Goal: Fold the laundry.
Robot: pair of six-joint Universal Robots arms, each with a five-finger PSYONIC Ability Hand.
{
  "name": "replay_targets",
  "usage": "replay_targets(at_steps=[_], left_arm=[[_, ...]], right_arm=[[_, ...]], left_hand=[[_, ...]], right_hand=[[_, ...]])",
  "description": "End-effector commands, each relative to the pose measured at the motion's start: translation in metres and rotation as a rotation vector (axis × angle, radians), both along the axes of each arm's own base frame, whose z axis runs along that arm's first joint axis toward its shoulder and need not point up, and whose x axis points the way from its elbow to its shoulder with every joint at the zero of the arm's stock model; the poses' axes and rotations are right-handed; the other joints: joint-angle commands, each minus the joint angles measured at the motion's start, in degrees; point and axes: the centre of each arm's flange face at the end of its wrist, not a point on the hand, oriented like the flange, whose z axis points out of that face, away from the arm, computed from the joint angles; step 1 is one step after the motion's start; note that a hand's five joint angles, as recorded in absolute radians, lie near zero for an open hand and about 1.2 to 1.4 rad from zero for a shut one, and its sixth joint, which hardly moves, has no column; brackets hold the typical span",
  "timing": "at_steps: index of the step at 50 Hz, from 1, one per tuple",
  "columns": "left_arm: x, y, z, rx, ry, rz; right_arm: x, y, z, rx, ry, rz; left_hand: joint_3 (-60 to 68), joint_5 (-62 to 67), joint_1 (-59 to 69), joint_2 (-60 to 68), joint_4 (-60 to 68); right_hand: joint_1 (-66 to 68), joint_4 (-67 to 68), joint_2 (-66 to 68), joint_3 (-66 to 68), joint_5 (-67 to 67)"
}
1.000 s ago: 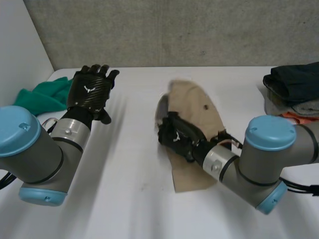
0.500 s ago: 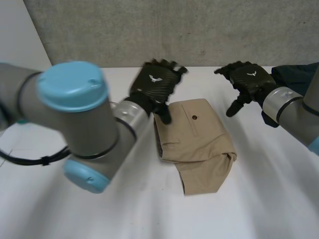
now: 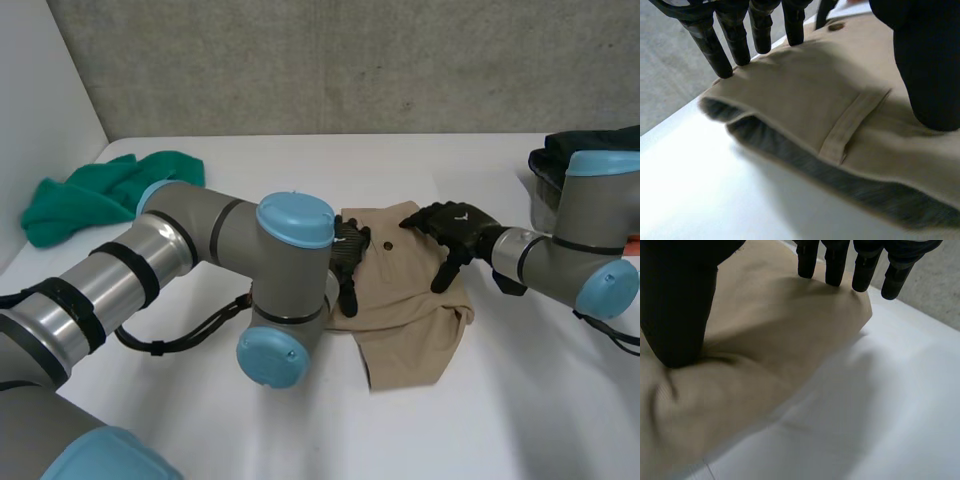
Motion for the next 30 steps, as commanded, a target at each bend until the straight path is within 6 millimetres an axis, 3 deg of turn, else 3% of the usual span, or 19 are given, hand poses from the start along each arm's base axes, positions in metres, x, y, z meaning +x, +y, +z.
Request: replay_targets(at_steps=[1,6,9,10,15,16,20,24,30], left_arm=[[0.01,-0.008,0.002,-0.009,-0.034,0.024],[0.015,0.0,0.04,-0.032,0.03,0.017],[0.017,0.011,0.075,-0.068,0.102,-0.012],[0.019,0.017,0.091,-0.086,0.139,-0.034],[0.03,0.037,0.134,-0.143,0.238,-0.124],[0.037,0.042,0.148,-0.161,0.269,-0.151],[0.051,0.059,0.171,-0.155,0.324,-0.243],[0.061,0.079,0.183,-0.093,0.358,-0.359],[0.07,0.098,0.183,0.006,0.369,-0.464]], right_arm=[[-0.006,-0.007,0.009,-0.087,0.077,-0.025],[-0.006,-0.004,0.045,-0.2,0.099,-0.036],[-0.006,0.006,0.065,-0.274,0.104,-0.037],[-0.006,0.013,0.074,-0.316,0.106,-0.034],[-0.007,0.044,0.09,-0.445,0.123,-0.012],[-0.01,0.056,0.089,-0.467,0.132,-0.005],[-0.016,0.089,0.078,-0.479,0.137,0.023],[-0.019,0.12,0.055,-0.439,0.133,0.072],[-0.024,0.14,0.023,-0.385,0.137,0.088]], left_hand=[[-2.2,-2.8,-0.7,-2.0,-1.7],[-2.2,-2.8,-0.7,-2.0,-1.7],[-2.2,-2.8,-0.7,-2.0,-1.7],[-2.2,-2.8,-0.7,-2.0,-1.7],[-2.2,-2.8,-0.7,-2.0,-1.7],[-2.2,-2.8,-0.7,-2.0,-1.7],[-2.2,-2.8,-0.7,-2.0,-1.7],[-2.2,-2.8,-0.7,-2.0,-1.7],[-2.2,-2.8,-0.7,-2.0,-1.7]], right_hand=[[-3.1,-2.3,-1.4,-2.1,-2.7],[-3.1,-2.3,-1.4,-2.1,-2.7],[-3.1,-2.3,-1.4,-2.1,-2.7],[-3.1,-2.3,-1.4,-2.1,-2.7],[-3.1,-2.3,-1.4,-2.1,-2.7],[-3.1,-2.3,-1.4,-2.1,-2.7],[-3.1,-2.3,-1.4,-2.1,-2.7],[-3.1,-2.3,-1.4,-2.1,-2.7],[-3.1,-2.3,-1.4,-2.1,-2.7]])
